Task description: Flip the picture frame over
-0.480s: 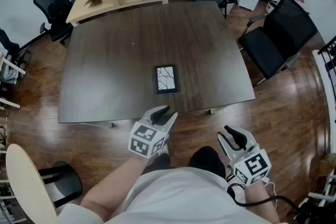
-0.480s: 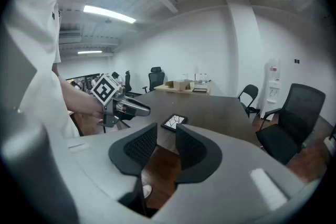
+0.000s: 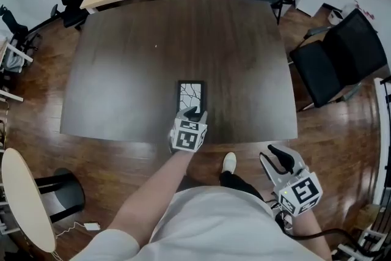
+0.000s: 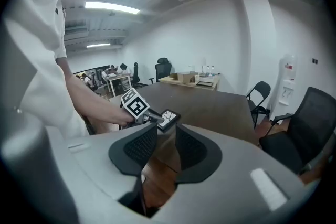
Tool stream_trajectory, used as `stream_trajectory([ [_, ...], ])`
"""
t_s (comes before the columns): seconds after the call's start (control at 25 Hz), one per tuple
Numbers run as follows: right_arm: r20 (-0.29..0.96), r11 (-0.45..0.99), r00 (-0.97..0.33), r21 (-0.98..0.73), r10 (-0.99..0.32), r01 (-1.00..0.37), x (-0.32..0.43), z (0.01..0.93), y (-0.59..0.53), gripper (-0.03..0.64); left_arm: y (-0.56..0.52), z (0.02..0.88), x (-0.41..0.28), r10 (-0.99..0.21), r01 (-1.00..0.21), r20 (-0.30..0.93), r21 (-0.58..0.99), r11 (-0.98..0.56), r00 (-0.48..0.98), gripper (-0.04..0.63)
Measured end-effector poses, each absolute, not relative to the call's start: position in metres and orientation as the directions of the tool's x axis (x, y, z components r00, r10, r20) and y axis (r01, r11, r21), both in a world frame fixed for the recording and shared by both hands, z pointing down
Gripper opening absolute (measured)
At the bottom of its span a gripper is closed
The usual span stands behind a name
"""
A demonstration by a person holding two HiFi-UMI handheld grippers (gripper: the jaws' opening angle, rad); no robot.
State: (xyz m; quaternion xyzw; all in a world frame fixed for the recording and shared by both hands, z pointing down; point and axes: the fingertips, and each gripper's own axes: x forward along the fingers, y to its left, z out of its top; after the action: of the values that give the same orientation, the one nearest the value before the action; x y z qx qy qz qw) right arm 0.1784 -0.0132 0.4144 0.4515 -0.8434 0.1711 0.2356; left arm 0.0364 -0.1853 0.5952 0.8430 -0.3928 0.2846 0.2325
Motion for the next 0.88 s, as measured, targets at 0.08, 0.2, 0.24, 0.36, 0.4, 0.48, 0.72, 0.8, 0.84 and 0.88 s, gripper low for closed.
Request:
stream_trajectory([
  [0.08, 0.566, 0.554, -0.494, -0.077, -0.66, -0.829, 0.196, 0.416, -0.019, 0.114, -0.195, 0.605, 0.04, -0.556, -0.832, 0.68, 0.148, -0.535, 0.479, 0.121],
  [0.2, 0.583, 0.58, -0.514, -0.089, -0.629, -0.81, 0.219, 0.421, -0.022, 0.114, -0.204, 0.626, 0.043, -0.582, -0.878, 0.709, 0.112, -0.466, 0.4, 0.121],
  [0.24, 0.589, 0.584, -0.518, -0.094, -0.62, -0.806, 0.226, 0.423, -0.023, 0.114, -0.206, 0.633, 0.043, -0.587, -0.89, 0.719, 0.096, -0.446, 0.372, 0.121],
  [0.36, 0.6, 0.596, -0.529, -0.106, -0.6, -0.796, 0.245, 0.429, -0.022, 0.114, -0.207, 0.646, 0.039, -0.602, -0.918, 0.743, 0.044, -0.394, 0.294, 0.118],
  [0.4, 0.604, 0.601, -0.533, -0.108, -0.593, -0.792, 0.251, 0.431, -0.022, 0.114, -0.208, 0.647, 0.038, -0.61, -0.926, 0.744, 0.028, -0.377, 0.271, 0.108],
  [0.48, 0.609, 0.609, -0.539, -0.112, -0.582, -0.785, 0.26, 0.434, -0.023, 0.114, -0.209, 0.647, 0.035, -0.63, -0.938, 0.742, -0.004, -0.347, 0.23, 0.094],
  [0.72, 0.6, 0.626, -0.555, -0.112, -0.577, -0.772, 0.274, 0.433, -0.032, 0.112, -0.207, 0.647, 0.031, -0.654, -0.957, 0.735, -0.024, -0.29, 0.18, 0.061],
  [0.8, 0.593, 0.626, -0.556, -0.11, -0.582, -0.772, 0.277, 0.433, -0.037, 0.112, -0.208, 0.647, 0.031, -0.649, -0.958, 0.737, -0.008, -0.285, 0.187, 0.06],
  [0.84, 0.592, 0.626, -0.557, -0.11, -0.583, -0.772, 0.277, 0.434, -0.038, 0.112, -0.208, 0.646, 0.031, -0.648, -0.959, 0.737, 0.002, -0.284, 0.194, 0.06],
  [0.88, 0.591, 0.627, -0.557, -0.11, -0.583, -0.772, 0.277, 0.435, -0.039, 0.112, -0.208, 0.644, 0.031, -0.649, -0.959, 0.734, 0.015, -0.282, 0.202, 0.06],
])
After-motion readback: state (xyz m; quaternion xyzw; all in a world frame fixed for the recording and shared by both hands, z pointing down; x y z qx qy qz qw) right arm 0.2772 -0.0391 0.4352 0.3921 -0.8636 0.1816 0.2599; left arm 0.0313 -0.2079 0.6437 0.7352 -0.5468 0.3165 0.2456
